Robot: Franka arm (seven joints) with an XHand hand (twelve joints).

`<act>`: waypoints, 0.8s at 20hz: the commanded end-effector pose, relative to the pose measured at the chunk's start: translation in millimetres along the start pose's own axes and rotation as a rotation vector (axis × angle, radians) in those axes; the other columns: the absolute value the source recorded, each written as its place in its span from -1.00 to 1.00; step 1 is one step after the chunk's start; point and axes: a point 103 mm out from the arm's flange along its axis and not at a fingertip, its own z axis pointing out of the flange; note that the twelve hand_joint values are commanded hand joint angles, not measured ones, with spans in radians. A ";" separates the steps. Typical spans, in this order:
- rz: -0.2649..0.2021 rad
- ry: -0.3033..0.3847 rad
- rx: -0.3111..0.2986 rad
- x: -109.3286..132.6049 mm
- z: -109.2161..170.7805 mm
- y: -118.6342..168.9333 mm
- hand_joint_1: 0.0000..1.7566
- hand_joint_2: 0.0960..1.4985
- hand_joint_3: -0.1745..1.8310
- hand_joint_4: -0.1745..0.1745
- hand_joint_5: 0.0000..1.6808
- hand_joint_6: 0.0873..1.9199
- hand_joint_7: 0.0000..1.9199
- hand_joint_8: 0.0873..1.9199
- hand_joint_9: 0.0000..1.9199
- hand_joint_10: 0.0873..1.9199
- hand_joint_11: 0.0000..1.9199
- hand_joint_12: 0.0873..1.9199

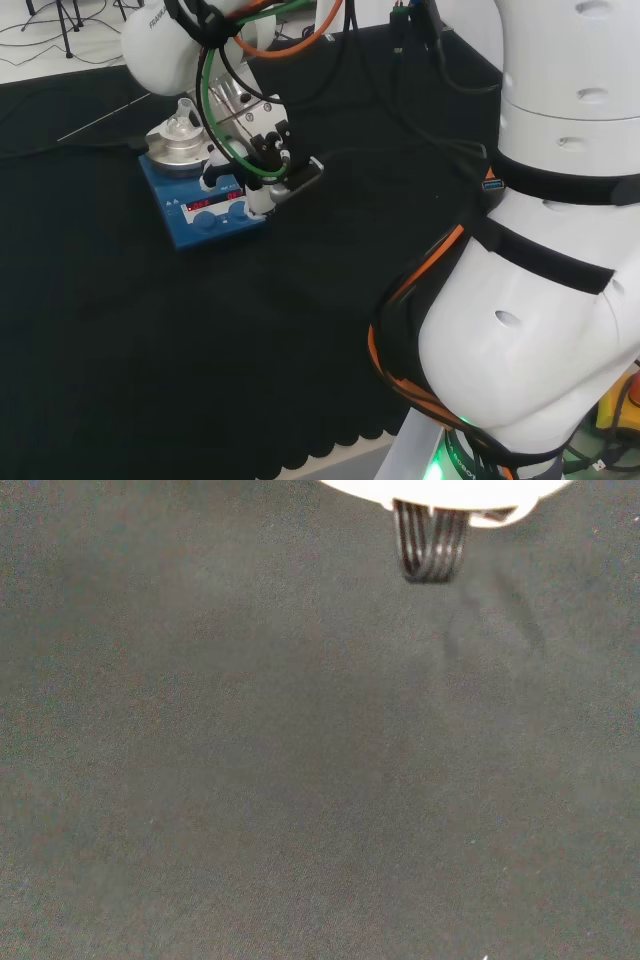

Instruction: Turn on the heater.

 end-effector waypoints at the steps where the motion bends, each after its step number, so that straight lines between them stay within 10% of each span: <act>1: -0.006 -0.020 0.037 9.4 2.8 3.1 0.66 -0.16 0.20 -0.09 -0.70 -0.99 0.74 0.94 0.88 0.78 0.75 0.46; 16: -0.015 -0.036 0.111 23.2 3.5 15.4 0.66 -0.17 0.22 -0.08 -0.67 -1.00 0.74 0.95 0.88 0.79 0.75 0.46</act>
